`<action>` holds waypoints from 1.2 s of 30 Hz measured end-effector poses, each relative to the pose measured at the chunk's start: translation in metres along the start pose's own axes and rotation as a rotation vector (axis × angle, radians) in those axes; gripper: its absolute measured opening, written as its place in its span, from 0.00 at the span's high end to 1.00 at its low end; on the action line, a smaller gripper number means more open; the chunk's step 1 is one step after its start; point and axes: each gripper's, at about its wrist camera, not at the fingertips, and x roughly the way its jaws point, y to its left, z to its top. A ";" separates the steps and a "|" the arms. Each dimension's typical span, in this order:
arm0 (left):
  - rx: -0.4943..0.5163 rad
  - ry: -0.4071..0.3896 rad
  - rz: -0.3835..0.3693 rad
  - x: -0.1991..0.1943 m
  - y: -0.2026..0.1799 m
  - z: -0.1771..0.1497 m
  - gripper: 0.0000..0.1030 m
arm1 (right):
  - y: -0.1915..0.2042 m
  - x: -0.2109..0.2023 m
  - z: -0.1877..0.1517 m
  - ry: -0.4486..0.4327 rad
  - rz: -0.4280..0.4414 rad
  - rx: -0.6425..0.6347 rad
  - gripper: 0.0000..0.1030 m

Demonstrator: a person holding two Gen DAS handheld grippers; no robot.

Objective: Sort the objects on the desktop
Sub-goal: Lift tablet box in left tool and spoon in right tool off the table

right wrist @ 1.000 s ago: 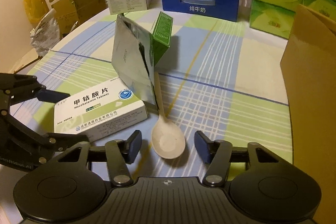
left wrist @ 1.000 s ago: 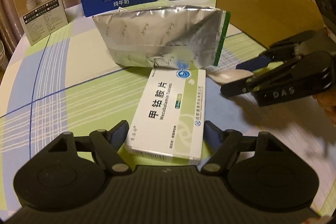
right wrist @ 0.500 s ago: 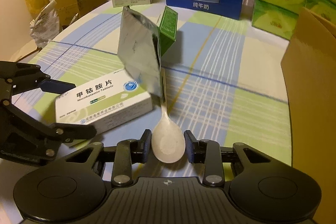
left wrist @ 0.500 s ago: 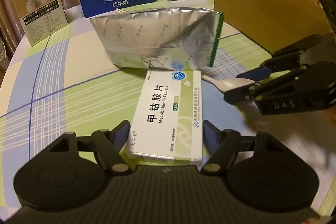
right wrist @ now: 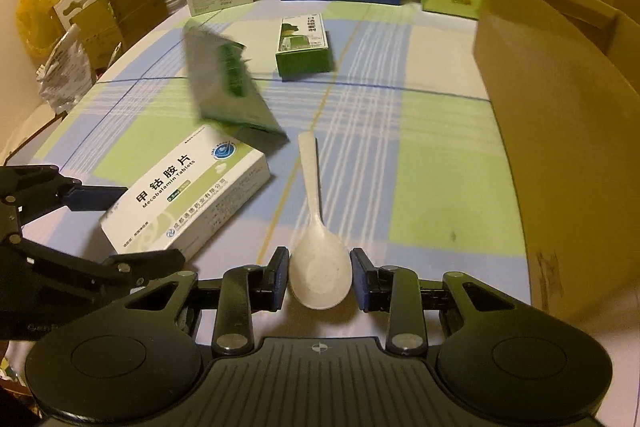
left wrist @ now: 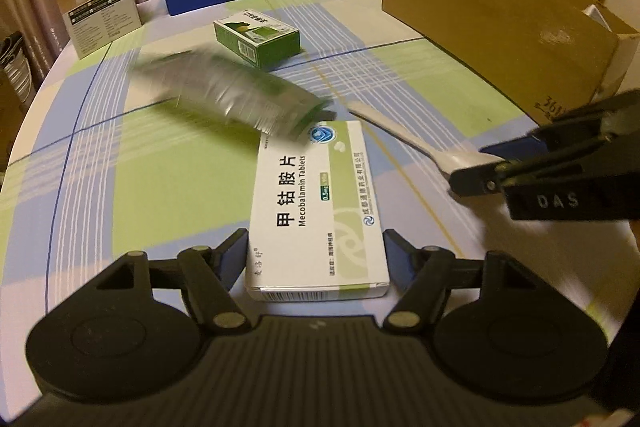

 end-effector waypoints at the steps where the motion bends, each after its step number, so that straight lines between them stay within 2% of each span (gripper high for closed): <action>1: 0.002 -0.003 0.004 -0.002 -0.002 -0.002 0.34 | 0.001 -0.004 -0.005 -0.011 -0.008 0.002 0.71; 7: 0.004 -0.015 0.007 -0.003 -0.003 -0.001 0.30 | 0.005 -0.005 -0.017 -0.031 -0.046 -0.041 0.68; 9: -0.007 -0.022 0.004 -0.004 -0.003 -0.001 0.29 | 0.005 -0.005 -0.018 -0.035 -0.056 -0.057 0.62; 11: -0.009 -0.026 0.005 -0.003 -0.002 0.000 0.27 | 0.003 -0.005 -0.019 -0.044 -0.060 -0.059 0.60; 16: -0.009 -0.037 0.007 -0.001 -0.001 0.002 0.24 | 0.006 -0.006 -0.021 -0.051 -0.049 -0.080 0.60; 28: 0.006 -0.032 0.000 0.006 -0.006 0.004 0.24 | 0.008 -0.002 -0.022 -0.049 -0.035 -0.089 0.61; 31: 0.003 -0.031 0.000 0.007 -0.006 0.004 0.24 | 0.008 -0.002 -0.021 -0.050 -0.034 -0.095 0.71; 36: -0.003 -0.028 0.001 0.010 -0.006 0.004 0.24 | 0.008 -0.002 -0.020 -0.048 -0.031 -0.087 0.71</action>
